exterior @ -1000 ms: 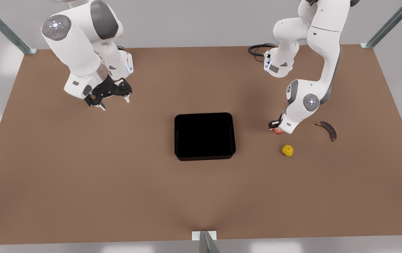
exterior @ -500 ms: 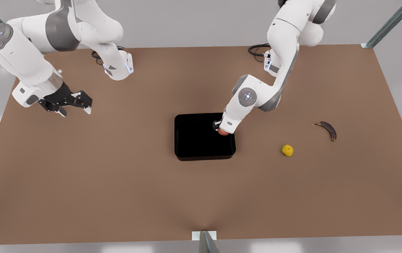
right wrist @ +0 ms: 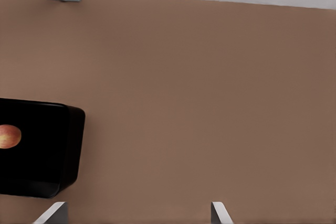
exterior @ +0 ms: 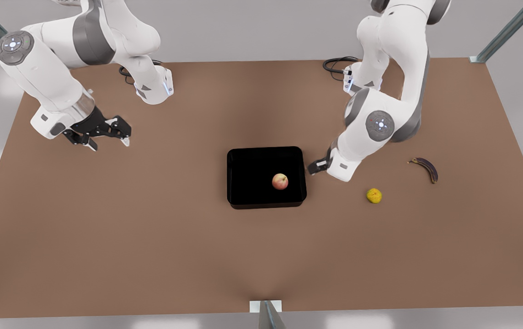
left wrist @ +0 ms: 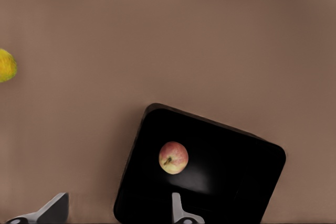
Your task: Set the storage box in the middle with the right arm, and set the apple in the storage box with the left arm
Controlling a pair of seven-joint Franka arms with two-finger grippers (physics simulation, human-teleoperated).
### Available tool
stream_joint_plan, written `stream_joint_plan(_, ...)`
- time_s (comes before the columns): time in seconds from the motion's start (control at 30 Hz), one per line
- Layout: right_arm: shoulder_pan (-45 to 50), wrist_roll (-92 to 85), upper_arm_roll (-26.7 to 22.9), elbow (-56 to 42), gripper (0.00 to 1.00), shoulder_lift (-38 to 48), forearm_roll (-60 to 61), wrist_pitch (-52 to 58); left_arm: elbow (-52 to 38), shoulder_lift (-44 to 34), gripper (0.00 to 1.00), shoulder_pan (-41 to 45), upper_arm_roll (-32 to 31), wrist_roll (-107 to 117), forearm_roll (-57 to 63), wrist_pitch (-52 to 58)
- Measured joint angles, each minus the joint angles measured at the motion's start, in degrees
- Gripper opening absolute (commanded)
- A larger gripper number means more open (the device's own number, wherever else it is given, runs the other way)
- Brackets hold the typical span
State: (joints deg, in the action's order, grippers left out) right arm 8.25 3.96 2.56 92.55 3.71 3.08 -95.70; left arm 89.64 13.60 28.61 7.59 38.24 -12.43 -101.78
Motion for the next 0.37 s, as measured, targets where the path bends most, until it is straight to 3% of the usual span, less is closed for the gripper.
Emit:
stream_joint_plan(0.2, -1.1, 0.0, -0.6, 1.2, 1.0, 0.2, -2.9, 0.0, 0.1, -9.0, 1.0, -22.5, -0.3, -29.0, 7.9, 11.2)
stream_joint_plan(0.37, 1.1, 0.0, -0.6, 1.1, 1.0, 0.2, -2.9, 0.2, -0.2, -9.6, 1.0, -25.7, -3.4, -30.2, 11.3, 11.2)
